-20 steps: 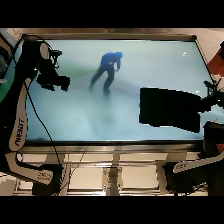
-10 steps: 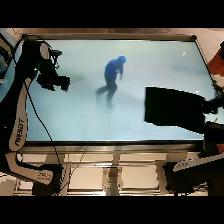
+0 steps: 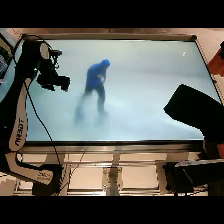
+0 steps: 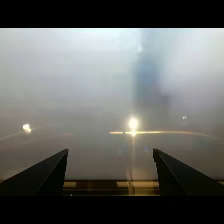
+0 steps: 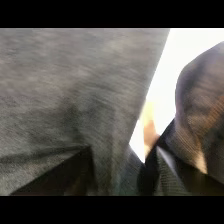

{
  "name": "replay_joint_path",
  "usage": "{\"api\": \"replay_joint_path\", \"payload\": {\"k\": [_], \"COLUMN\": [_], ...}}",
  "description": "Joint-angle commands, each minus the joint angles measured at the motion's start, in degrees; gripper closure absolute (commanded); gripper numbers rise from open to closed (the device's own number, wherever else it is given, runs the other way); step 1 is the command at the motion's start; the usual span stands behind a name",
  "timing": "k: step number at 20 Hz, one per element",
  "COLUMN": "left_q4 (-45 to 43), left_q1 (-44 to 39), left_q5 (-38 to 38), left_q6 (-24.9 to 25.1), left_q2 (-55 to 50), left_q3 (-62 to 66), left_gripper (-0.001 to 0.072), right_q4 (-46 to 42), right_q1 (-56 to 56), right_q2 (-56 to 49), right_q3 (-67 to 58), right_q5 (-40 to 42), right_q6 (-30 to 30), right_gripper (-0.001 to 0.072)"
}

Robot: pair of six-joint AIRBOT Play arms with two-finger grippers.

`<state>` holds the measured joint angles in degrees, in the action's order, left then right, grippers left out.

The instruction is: Fold the clothes and pants, and hang the long-sleeved shirts on hangers.

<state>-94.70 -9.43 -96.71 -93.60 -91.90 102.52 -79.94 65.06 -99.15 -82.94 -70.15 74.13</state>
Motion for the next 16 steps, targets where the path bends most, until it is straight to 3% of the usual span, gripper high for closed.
{"api": "replay_joint_path", "payload": {"k": [1,7,9,10,13,16], "left_q4": [-0.02,-0.02,-0.02,-0.02,0.0,-0.02], "left_q1": [0.02,0.02,0.02,0.02,0.02,0.02], "left_q5": [0.0,0.0,0.0,0.0,0.0,0.0], "left_q6": [0.0,0.0,0.0,0.0,0.0,0.0], "left_q2": [-0.04,-0.04,-0.04,-0.04,-0.04,-0.04], "left_q3": [0.0,0.0,0.0,0.0,0.0,0.0], "left_gripper": [0.0104,0.0103,0.0103,0.0103,0.0103,0.0103], "right_q4": [7.58,23.39,25.18,25.11,23.82,13.03], "right_q1": [1.07,-10.23,-17.86,-22.75,-38.99,-56.04], "right_q2": [2.12,14.62,18.51,19.91,20.44,20.33], "right_q3": [-2.12,-5.81,-5.77,-5.55,-5.25,-2.38], "right_q5": [-2.58,-3.37,-5.95,-7.1,-13.77,-14.84], "right_q6": [-1.03,-2.8,-2.86,-2.82,-2.78,0.24], "right_gripper": [0.0222,0.0248,0.0574,0.0679,0.068,0.0681]}}
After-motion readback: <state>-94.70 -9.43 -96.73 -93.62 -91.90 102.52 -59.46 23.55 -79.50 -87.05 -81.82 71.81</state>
